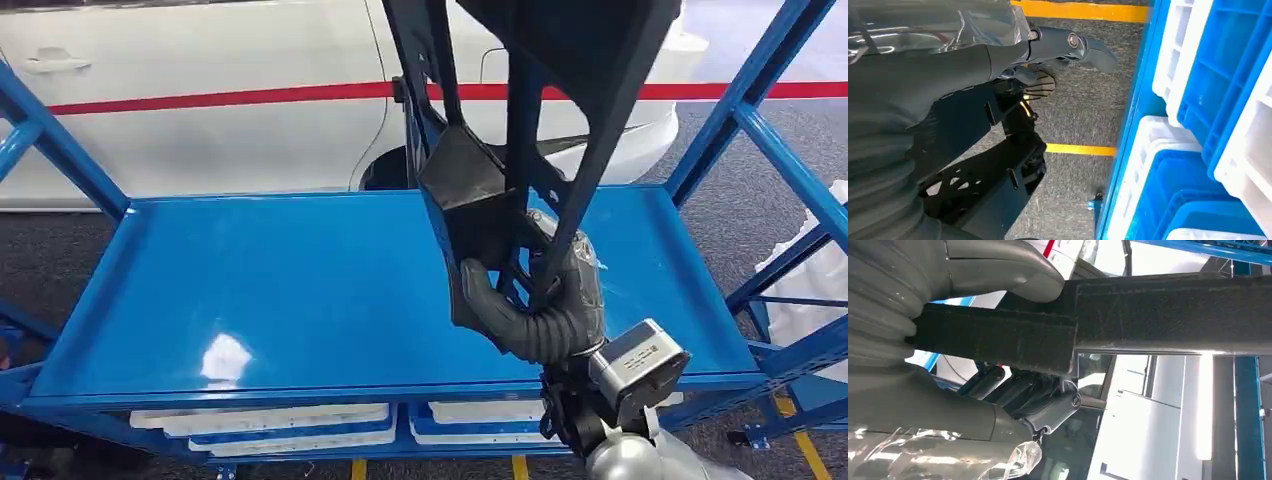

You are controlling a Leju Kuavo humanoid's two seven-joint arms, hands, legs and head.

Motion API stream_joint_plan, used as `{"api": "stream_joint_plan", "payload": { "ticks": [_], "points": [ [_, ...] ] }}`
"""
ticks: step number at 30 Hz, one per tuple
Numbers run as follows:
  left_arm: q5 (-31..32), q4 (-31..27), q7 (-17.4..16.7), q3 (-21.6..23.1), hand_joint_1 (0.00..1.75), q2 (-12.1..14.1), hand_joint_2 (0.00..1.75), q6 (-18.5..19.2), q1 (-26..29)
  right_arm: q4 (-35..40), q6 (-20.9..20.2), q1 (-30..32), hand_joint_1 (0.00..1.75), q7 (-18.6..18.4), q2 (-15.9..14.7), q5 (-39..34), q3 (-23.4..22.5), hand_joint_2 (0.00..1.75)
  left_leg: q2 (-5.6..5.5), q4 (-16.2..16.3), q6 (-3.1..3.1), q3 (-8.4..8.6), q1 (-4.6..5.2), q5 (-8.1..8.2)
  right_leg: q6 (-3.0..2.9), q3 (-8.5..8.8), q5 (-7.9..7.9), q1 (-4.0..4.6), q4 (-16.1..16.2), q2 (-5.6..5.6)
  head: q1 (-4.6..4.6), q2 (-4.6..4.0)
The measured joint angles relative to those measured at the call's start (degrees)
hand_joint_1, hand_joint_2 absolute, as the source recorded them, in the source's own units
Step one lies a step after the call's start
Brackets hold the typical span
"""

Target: Take the parts from the cabinet and place them on the table.

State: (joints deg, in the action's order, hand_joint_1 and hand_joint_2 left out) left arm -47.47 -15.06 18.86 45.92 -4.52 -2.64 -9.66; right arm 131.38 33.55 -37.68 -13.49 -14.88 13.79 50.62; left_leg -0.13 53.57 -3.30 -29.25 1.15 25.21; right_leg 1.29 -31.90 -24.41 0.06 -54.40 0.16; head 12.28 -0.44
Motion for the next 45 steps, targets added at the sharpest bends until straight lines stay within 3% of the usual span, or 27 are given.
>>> {"api": "stream_joint_plan", "payload": {
  "ticks": [4, 6, 7, 8, 10, 12, 14, 16, 17, 18, 22, 24, 25, 27, 28, 29, 31, 32, 33, 34, 37, 38, 39, 41, 42, 43, 45],
  "points": [
    [0.0, 0.0, -0.07, 0.0, 0.0, 0.0, 1.75, 0.07, 0.0, 0.09, 0.0, 0.14, 1.75, -0.13, 0.0, 0.13, 0.11, 1.75, 0.0, 0.1, -0.28, -0.06, 0.21, 0.08, 0.23, 0.0, 0.13, -0.23, 0.06, -0.01, 0.0, 0.0],
    [0.02, 0.0, -0.07, 0.0, 0.0, -0.02, 1.75, 0.11, 0.0, 0.28, 0.0, 0.12, 1.75, -0.15, 0.0, 0.22, 0.13, 1.75, 0.01, -0.29, -0.88, 0.04, 0.22, -0.57, 0.68, 0.08, 0.56, -0.3, 0.2, 0.01, 0.0, 0.0],
    [0.0, 0.0, -0.07, 0.0, 0.0, -0.2, 1.75, 0.17, -0.03, 0.33, 0.0, 0.23, 1.75, -0.17, -0.04, 0.33, 0.11, 1.75, 0.2, -1.32, -0.99, 0.44, -0.6, -1.3, 0.86, -0.16, -0.24, -0.27, -0.21, 0.04, -0.02, 0.0],
    [0.02, 0.0, -0.07, 0.0, 0.0, -0.24, 1.75, 0.22, -0.05, 0.35, 0.0, 0.27, 1.75, -0.22, -0.04, 0.41, 0.11, 1.75, 0.21, -1.57, -1.12, 0.45, -0.61, -1.52, 1.25, -0.68, -1.82, -0.2, -1.8, 0.05, -0.37, 0.0],
    [0.04, 0.0, -0.31, 0.0, 0.0, -0.35, 1.75, 0.33, 0.01, 0.55, 0.0, 0.41, 1.75, -0.24, -0.17, 0.5, 0.11, 1.75, 0.29, -1.52, -1.22, 0.24, -0.79, -1.64, 1.81, -4.23, -6.91, -0.51, -10.43, 0.07, -1.07, 0.0],
    [0.02, 0.0, -0.59, 0.0, 0.0, -0.42, 1.75, 0.39, 0.11, 0.55, 0.0, 0.9, 1.75, -0.33, -0.24, 0.52, 0.11, 1.75, 0.32, -1.45, -1.02, 0.01, -1.04, -1.76, 2.5, -7.42, -9.4, -1.04, -18.19, 0.05, -1.27, 0.0],
    [0.04, 0.0, -0.68, 0.0, 0.0, -0.42, 1.75, 0.42, 0.19, 0.55, -0.13, 1.02, 1.75, -0.46, -0.42, 0.55, 0.15, 1.75, 0.31, -1.34, -0.65, -0.06, -1.58, -1.86, 3.26, -5.72, -6.36, -1.81, -15.25, 0.02, -1.44, 0.0],
    [0.04, 0.0, -0.68, 0.0, 0.0, -0.46, 1.75, 0.59, 0.15, 0.57, -0.18, 1.01, 1.75, -0.63, -0.44, 0.68, 0.15, 1.75, 0.26, -0.62, 0.35, -0.2, -2.28, -1.49, 4.7, 0.05, -1.36, -2.83, -4.62, -0.29, -1.59, 0.0],
    [0.04, 0.02, -0.72, 0.0, 0.0, -0.31, 1.75, 0.57, 0.11, 0.59, -0.2, 1.05, 1.75, -0.79, -0.46, 0.77, 0.15, 1.75, 0.19, -0.11, 1.03, -0.59, -2.17, -1.26, 5.72, 2.01, -2.22, -3.18, -1.02, -0.23, -2.06, 0.0],
    [0.04, 0.02, -0.76, 0.0, 0.0, -0.33, 1.75, 0.57, -0.02, 0.61, -0.2, 1.04, 1.75, -0.85, -0.5, 0.9, 0.17, 1.75, 0.01, 0.47, 1.42, -1.19, -1.89, -1.13, 4.37, 1.49, -1.35, -2.75, -1.86, 0.67, -2.65, 0.0],
    [0.04, 0.04, -0.76, 0.0, 0.0, -0.26, 1.75, 0.57, 0.2, 0.76, -0.35, 1.04, 1.75, -1.09, -0.52, 1.29, 0.17, 1.75, -0.09, 1.44, 2.49, -2.54, -2.06, -1.42, 1.93, -0.66, -1.59, -2.94, -2.56, 0.58, -2.6, 0.0],
    [0.04, 0.04, -0.74, 0.02, 0.0, -0.33, 1.75, 0.59, 0.22, 0.76, -0.37, 1.02, 1.75, -1.16, -0.55, 1.31, 0.15, 1.75, 0.02, 6.54, 2.66, -4.6, -2.13, 3.33, 0.85, -1.49, -0.89, -2.65, -2.56, 0.56, -2.6, 0.0],
    [0.04, 0.04, -0.74, 0.02, 0.0, -0.35, 1.75, 0.59, 0.18, 0.76, -0.35, 1.03, 1.75, -1.18, -0.55, 1.33, 0.15, 1.75, 0.03, 11.75, 2.76, -6.43, -2.08, 6.53, 0.41, -1.96, -0.56, -2.4, -2.57, 0.53, -2.62, 0.0],
    [0.04, 0.04, -0.74, 0.02, 0.0, -0.39, 1.75, 0.59, 0.15, 0.76, -0.33, 1.13, 1.75, -1.16, -0.55, 1.33, 0.15, 1.75, 0.02, 19.88, 2.58, -8.97, -1.96, 10.14, -0.12, -2.8, 0.06, -1.68, -2.6, 0.48, -2.62, 0.0],
    [0.02, 0.04, -0.74, 0.02, 0.0, -0.37, 1.75, 0.59, 0.18, 0.76, -0.33, 1.24, 1.75, -1.16, -0.57, 1.33, 0.15, 1.75, 0.01, 20.57, 2.29, -8.68, -1.79, 10.01, -0.29, -3.15, 0.39, -1.29, -2.6, 0.48, -2.62, 0.0],
    [0.0, 0.04, -0.74, 0.02, 0.0, -0.37, 1.75, 0.59, 0.2, 0.79, -0.31, 1.37, 1.75, -1.16, -0.61, 1.33, 0.15, 1.75, 0.0, 18.54, 1.65, -7.09, -1.41, 8.84, -0.47, -3.55, 0.72, -0.87, -2.6, 0.49, -2.62, 0.0],
    [0.0, 0.04, -0.68, 0.02, 0.0, -0.39, 1.75, 0.59, 0.12, 0.85, -0.17, 1.42, 1.75, -1.14, -0.68, 1.33, 0.15, 1.75, -0.02, 8.49, -0.6, -0.93, -0.34, 4.83, -0.7, -4.26, 1.53, 0.02, -2.57, 0.55, -2.62, 0.0],
    [-0.06, 0.04, -0.66, 0.02, 0.0, -0.37, 1.75, 0.59, -0.01, 1.09, -0.15, 1.44, 1.75, -1.14, -0.72, 1.33, 0.13, 1.75, -0.01, 3.07, -2.15, 2.56, 0.65, 3.9, -0.8, -4.5, 1.88, 0.0, -2.56, 0.49, -2.67, 0.0],
    [-0.22, 0.04, -0.66, 0.02, 0.0, -0.26, 1.75, 0.59, -0.13, 1.25, -0.13, 1.57, 1.75, -1.03, -0.76, 1.38, 0.13, 1.75, 0.47, 0.7, -2.9, 3.52, 0.93, 4.81, -0.48, -4.62, 2.26, 0.17, -2.51, 0.3, -2.78, 0.0],
    [-0.33, 0.04, -0.57, 0.02, 0.0, -0.28, 1.75, 0.59, -0.12, 1.42, -0.04, 1.66, 1.75, -0.96, -0.88, 1.46, 0.11, 1.75, 0.56, 0.74, -2.56, 3.28, 1.25, 3.56, -0.2, -4.53, 2.67, -0.22, -2.12, 0.07, -3.06, 0.0],
    [-0.37, 0.09, -0.57, 0.0, 0.0, -0.22, 1.75, 0.55, 0.09, 1.61, 0.04, 1.89, 1.75, -0.92, -1.01, 1.6, 0.09, 1.75, 0.5, -0.22, -3.68, 2.69, 1.67, 2.09, 0.8, -4.54, 4.29, -0.7, -1.15, -0.28, -3.08, 0.0],
    [-0.44, 0.11, -0.57, 0.0, 0.0, -0.22, 1.75, 0.55, 0.09, 1.66, 0.07, 2.07, 1.75, -0.87, -1.2, 1.64, 0.0, 1.75, 0.55, -2.37, -2.69, 2.9, 0.8, 0.19, 0.95, -4.83, 4.05, -0.3, -0.93, -0.27, -3.04, 0.0],
    [-0.44, 0.13, -0.57, 0.0, 0.0, -0.26, 1.75, 0.57, 0.08, 1.99, 0.09, 2.19, 1.75, -0.81, -1.51, 1.66, -0.07, 1.75, 0.58, -2.99, -2.33, 2.57, 0.76, -0.83, 1.38, -5.44, 1.39, -0.28, -2.07, -0.02, -3.19, 0.0],
    [-0.55, 0.13, -0.57, 0.0, 0.0, -0.44, 1.75, 0.59, 0.15, 2.6, 0.11, 2.87, 1.75, -0.79, -2.27, 1.73, -0.28, 1.75, 0.64, -2.91, -2.05, 1.09, 0.41, -2.0, 2.2, -7.74, -6.17, -0.69, -10.58, -0.01, -3.67, 0.0],
    [-0.61, 0.13, -0.55, 0.0, 0.0, -0.46, 1.75, 0.61, 0.24, 2.8, 0.11, 3.36, 1.75, -0.81, -2.65, 1.73, -0.48, 1.75, 0.72, -2.87, -1.91, 0.49, 0.35, -2.47, 2.49, -8.5, -7.94, -0.92, -14.38, -0.04, -3.76, 0.0],
    [-0.87, 0.13, -0.53, 0.0, 0.0, -0.46, 1.75, 0.59, 0.3, 3.08, 0.07, 3.8, 1.75, -0.81, -2.97, 1.73, -0.63, 1.75, 0.78, -2.67, -1.73, -0.39, 0.23, -3.0, 2.76, -8.76, -8.07, -1.08, -17.31, -0.05, -3.87, 0.0],
    [-1.16, 0.15, -0.41, 0.0, 0.0, -0.46, 1.75, 0.68, 0.51, 3.63, -0.07, 4.31, 1.75, -0.81, -3.52, 1.75, -0.88, 1.75, 1.01, -2.15, -1.24, -1.96, -0.09, -3.8, 3.27, -6.07, -4.54, -1.45, -15.96, -0.09, -3.93, 0.0]
  ]
}}
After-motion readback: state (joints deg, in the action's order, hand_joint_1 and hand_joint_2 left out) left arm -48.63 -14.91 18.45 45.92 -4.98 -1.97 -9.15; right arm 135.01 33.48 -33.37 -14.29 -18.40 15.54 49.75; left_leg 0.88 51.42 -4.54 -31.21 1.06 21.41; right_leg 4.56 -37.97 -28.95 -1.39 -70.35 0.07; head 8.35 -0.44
